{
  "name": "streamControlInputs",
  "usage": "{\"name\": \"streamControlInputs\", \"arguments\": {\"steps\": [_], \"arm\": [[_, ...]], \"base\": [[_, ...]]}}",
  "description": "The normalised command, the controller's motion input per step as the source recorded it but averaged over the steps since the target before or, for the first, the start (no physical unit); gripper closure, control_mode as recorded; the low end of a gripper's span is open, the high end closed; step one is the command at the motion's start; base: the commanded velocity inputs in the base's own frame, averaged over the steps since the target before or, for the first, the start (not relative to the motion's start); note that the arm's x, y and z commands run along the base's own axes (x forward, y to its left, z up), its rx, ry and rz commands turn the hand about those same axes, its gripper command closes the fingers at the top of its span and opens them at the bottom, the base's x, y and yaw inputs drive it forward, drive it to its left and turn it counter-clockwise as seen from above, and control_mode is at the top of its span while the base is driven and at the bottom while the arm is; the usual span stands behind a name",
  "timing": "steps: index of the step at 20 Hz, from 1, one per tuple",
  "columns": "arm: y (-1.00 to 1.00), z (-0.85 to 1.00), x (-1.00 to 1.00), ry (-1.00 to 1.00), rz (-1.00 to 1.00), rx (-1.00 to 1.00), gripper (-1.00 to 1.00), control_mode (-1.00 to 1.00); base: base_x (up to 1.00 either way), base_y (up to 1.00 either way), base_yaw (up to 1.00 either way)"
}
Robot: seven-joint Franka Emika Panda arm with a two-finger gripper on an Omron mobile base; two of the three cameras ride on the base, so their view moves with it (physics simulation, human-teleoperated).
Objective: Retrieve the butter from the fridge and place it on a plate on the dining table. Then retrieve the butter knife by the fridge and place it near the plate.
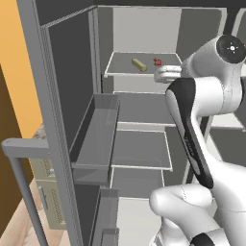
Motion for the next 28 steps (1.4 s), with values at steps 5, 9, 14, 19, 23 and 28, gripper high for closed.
{"name": "streamControlInputs", "arguments": {"steps": [5, 9, 14, 19, 23, 28], "arm": [[-0.05, 0.14, 0.25, -0.10, 0.13, 0.00, -1.00, -1.00], [0.00, 0.27, 0.42, 0.04, 0.06, -0.05, -1.00, -1.00], [0.00, 0.00, 0.52, 0.00, 0.03, -0.09, -1.00, -1.00], [0.00, 0.00, 0.63, 0.00, 0.01, -0.05, -1.00, -1.00], [0.03, -0.01, 0.60, 0.00, 0.00, -0.05, -1.00, -1.00], [0.11, -0.22, 0.62, 0.00, 0.00, -0.01, -1.00, -1.00]], "base": [[0.00, 0.00, 0.00], [0.00, 0.00, 0.00], [0.00, 0.00, 0.00], [0.00, 0.00, 0.00], [0.00, 0.00, 0.00], [0.00, 0.00, 0.00]]}}
